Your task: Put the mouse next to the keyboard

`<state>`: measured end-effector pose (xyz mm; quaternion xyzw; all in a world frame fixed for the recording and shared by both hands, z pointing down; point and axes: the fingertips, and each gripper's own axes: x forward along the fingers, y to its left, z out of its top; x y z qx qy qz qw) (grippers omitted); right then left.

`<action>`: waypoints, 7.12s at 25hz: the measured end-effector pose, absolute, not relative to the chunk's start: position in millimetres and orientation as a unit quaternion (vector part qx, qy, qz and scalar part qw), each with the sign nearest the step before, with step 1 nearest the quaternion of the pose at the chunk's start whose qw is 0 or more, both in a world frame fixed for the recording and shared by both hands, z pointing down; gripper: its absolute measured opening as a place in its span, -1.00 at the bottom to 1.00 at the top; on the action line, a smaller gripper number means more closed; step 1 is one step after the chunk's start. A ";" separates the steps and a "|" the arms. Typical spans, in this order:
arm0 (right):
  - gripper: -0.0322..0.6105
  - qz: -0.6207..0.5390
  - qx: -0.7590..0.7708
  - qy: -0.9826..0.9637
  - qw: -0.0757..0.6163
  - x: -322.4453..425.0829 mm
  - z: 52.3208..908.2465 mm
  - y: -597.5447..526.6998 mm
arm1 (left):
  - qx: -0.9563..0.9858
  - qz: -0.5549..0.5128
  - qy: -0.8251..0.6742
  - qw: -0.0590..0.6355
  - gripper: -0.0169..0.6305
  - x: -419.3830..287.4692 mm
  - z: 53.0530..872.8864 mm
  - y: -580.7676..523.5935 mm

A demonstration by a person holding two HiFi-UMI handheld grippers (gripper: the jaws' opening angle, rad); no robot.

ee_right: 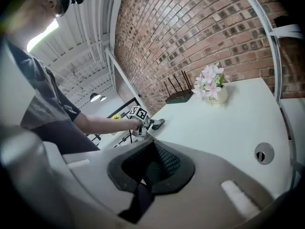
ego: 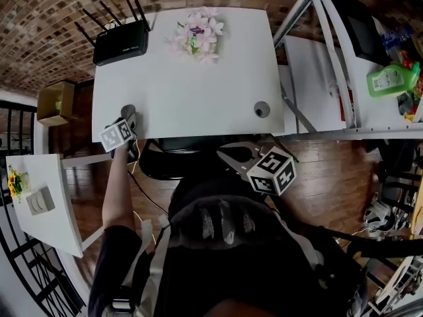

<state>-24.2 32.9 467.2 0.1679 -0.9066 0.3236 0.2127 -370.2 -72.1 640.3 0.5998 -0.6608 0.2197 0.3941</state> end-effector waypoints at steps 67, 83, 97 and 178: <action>-0.89 0.348 0.169 -0.891 0.239 -45.2 480.6 39.2 | 0.684 0.297 -0.550 0.375 -0.11 -263.1 642.2 -82.2; -0.89 0.341 0.130 -0.900 0.238 31.1 488.0 20.1 | 0.637 0.280 -0.598 0.398 -0.11 -237.6 644.0 -81.0; -0.89 0.348 0.139 -0.901 0.219 53.6 489.1 10.6 | 0.647 0.298 -0.583 0.391 -0.11 -201.5 644.2 -85.3; -0.89 0.353 0.197 -0.894 0.194 147.7 491.7 16.9 | 0.778 0.358 -0.399 0.327 -0.11 72.9 642.7 -112.6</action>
